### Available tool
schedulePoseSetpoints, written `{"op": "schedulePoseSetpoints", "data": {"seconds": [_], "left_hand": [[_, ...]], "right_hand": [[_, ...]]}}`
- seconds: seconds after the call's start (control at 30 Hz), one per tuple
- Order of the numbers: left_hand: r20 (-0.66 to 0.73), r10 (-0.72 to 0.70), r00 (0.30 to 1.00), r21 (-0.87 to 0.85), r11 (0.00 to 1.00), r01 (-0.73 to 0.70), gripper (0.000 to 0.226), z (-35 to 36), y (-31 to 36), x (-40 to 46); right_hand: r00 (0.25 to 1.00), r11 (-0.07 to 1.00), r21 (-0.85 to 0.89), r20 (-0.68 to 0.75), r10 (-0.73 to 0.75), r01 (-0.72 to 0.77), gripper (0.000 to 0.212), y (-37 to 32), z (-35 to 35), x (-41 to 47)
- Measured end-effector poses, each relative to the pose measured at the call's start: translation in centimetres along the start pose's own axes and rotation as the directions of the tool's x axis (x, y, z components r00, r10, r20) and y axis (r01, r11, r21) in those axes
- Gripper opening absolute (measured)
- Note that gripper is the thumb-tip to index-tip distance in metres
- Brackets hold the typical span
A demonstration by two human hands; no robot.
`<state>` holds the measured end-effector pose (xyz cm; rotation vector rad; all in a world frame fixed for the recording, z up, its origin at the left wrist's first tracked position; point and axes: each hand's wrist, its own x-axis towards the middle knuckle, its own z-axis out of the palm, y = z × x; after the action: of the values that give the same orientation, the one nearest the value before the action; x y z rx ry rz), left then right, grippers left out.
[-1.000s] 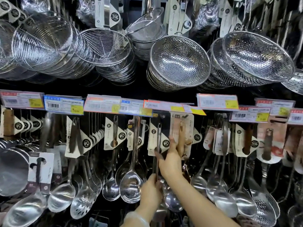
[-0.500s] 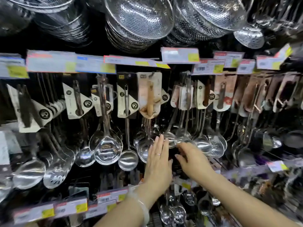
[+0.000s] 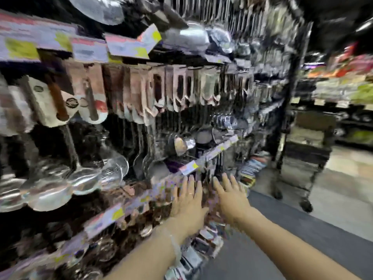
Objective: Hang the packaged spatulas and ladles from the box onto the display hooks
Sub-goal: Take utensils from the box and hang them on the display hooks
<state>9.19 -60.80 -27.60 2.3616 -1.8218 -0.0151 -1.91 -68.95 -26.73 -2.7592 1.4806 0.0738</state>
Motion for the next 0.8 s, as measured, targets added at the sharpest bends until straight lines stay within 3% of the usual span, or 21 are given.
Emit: {"op": "schedulePoseSetpoints", "data": {"seconds": [0.2,0.47,0.8], "left_hand": [[0.051,0.116,0.992,-0.004,0.993,-0.116,0.073,2.5,10.9,10.0],[0.078,0.293,0.953,-0.008,0.956,-0.293,0.073,6.4,22.9,21.2],[0.133,0.476,0.869,-0.016,0.878,-0.478,0.074,10.8,34.4,41.4]], "right_hand": [[0.986,0.989,0.015,-0.076,0.15,-0.149,0.076,13.1,0.4,2.3],[0.937,0.937,0.086,-0.069,0.343,-0.337,0.079,27.9,1.5,6.4],[0.829,0.831,0.111,-0.08,0.554,-0.545,0.081,45.1,2.7,20.0]]}}
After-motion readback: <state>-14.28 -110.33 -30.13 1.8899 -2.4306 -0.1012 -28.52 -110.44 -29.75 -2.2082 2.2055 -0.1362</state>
